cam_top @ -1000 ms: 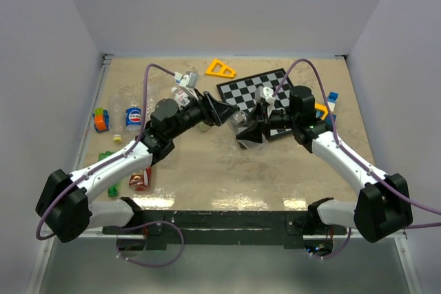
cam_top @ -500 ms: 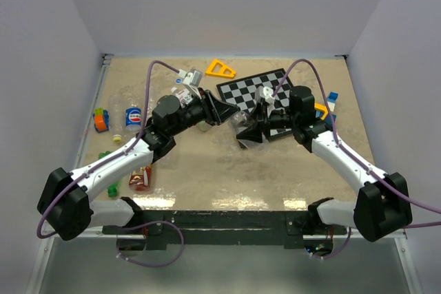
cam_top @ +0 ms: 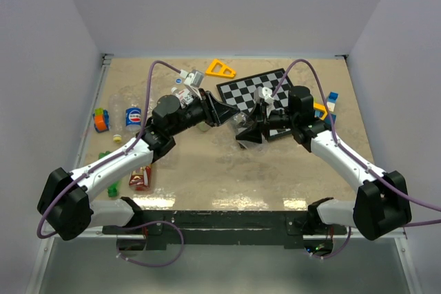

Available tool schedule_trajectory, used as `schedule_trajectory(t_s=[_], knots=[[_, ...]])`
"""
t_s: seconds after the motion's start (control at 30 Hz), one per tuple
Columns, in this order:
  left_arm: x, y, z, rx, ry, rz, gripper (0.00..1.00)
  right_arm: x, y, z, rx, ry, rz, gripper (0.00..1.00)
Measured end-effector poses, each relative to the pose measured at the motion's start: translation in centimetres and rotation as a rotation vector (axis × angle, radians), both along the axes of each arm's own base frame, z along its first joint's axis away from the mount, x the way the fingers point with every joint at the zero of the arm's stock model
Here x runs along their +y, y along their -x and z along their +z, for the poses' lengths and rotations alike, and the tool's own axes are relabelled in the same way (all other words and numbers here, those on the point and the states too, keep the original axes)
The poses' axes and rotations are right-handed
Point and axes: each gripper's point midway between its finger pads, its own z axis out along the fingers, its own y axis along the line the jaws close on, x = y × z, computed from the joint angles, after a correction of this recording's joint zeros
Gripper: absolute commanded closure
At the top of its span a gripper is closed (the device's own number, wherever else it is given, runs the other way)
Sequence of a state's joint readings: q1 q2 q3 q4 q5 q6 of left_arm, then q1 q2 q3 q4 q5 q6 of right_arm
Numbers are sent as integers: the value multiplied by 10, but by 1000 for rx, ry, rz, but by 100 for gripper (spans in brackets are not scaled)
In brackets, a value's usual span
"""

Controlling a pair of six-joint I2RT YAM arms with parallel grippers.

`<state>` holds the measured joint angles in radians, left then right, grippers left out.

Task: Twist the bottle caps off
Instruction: Place the plastic bottle at the corner of the board.

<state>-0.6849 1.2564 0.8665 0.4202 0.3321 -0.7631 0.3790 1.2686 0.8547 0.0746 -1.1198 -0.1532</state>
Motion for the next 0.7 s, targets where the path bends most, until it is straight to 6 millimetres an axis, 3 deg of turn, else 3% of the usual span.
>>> schedule_trajectory(t_s=[0.07, 0.4, 0.43, 0.63, 0.67, 0.7], knots=[[0, 0, 0, 0, -1, 0, 100, 0, 0, 0, 0, 0, 0, 93], [1, 0, -3, -6, -20, 1, 100, 0, -1, -3, -5, 6, 3, 58], [2, 0, -5, -4, -24, 2, 100, 0, -1, -4, -7, 8, 3, 49], [7, -1, -8, -4, -50, 13, 100, 0, -1, -8, -3, 18, 4, 19], [8, -1, -9, -6, -57, 17, 100, 0, -1, -9, -2, 21, 6, 5], [11, -3, -10, -6, -65, 25, 100, -1, 0, -10, 0, 24, 7, 2]])
